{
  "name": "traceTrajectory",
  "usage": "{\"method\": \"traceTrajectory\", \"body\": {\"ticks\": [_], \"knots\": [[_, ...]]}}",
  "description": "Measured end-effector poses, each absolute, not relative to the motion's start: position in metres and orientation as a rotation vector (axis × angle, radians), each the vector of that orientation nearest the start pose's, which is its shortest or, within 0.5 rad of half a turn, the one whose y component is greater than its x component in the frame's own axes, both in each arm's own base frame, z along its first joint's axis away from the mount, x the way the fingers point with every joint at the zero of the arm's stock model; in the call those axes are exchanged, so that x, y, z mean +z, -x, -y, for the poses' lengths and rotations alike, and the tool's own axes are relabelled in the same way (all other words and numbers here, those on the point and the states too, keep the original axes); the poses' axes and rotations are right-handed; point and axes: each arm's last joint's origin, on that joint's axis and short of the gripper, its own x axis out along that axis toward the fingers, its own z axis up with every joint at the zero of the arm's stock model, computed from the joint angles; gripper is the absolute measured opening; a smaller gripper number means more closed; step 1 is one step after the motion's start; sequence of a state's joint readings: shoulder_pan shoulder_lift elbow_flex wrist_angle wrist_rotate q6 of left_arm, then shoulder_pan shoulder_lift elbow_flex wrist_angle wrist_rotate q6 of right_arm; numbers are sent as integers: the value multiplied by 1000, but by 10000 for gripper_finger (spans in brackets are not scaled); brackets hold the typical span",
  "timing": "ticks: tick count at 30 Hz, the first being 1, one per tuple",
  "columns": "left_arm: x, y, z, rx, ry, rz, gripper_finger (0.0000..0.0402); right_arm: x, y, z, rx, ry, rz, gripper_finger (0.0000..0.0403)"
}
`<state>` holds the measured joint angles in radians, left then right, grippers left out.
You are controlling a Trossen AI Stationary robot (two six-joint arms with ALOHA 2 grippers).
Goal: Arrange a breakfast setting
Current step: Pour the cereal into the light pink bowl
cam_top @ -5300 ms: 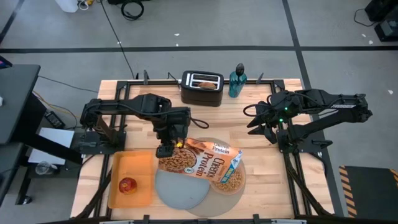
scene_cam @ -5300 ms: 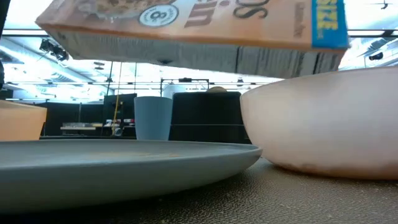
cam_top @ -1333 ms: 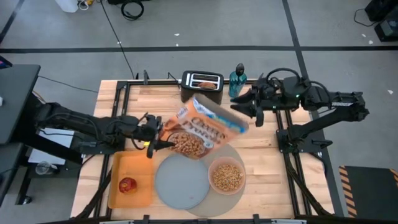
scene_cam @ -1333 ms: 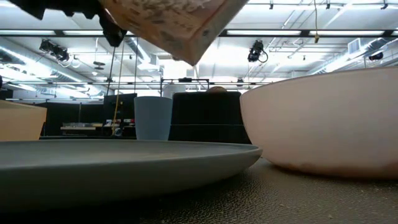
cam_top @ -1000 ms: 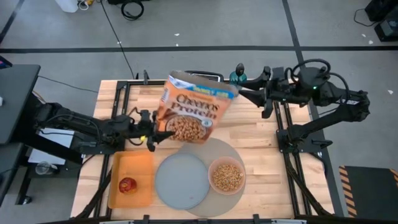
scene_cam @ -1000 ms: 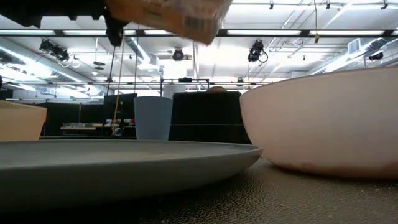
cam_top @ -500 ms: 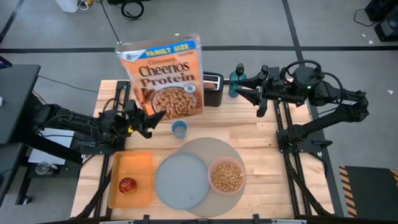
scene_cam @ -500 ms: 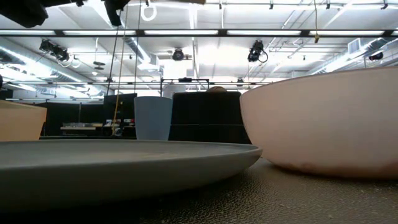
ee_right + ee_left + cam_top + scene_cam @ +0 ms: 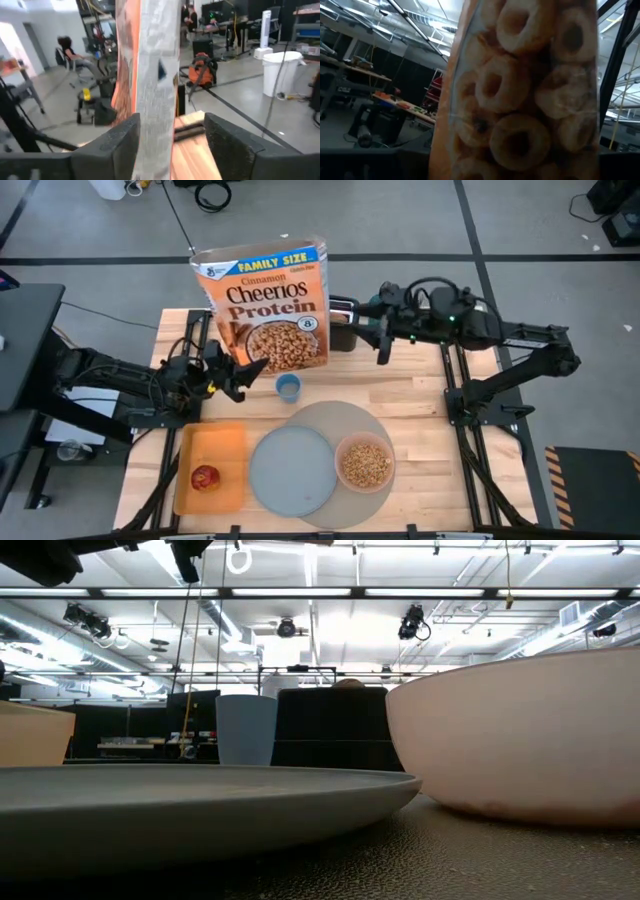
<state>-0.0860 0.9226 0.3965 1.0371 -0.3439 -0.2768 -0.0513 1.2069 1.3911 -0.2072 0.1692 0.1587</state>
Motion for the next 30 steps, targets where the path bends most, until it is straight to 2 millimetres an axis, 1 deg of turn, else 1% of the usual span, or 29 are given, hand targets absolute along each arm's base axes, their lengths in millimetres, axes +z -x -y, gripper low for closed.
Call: {"method": "traceTrajectory", "body": {"ticks": [3,7,9,13,17,20,23,27,30], "knots": [[289,-186,6,182,379,533,210,452,-260,27,-160,-176,33,253],[289,-186,6,176,376,529,210,445,-275,37,-148,-179,27,281],[288,-186,7,172,374,520,210,442,-283,42,-108,-185,43,292],[290,-185,6,174,381,537,210,440,-295,48,-9,-252,86,303],[289,-186,6,183,378,530,210,436,-302,50,20,-270,80,304],[290,-185,6,183,392,539,210,438,-301,52,32,-267,92,304],[292,-184,6,195,391,567,210,443,-290,54,23,-261,85,304],[295,-183,5,219,395,589,210,455,-272,55,17,-245,130,304],[293,-184,5,225,360,568,210,460,-267,55,-13,-198,158,304]]}}
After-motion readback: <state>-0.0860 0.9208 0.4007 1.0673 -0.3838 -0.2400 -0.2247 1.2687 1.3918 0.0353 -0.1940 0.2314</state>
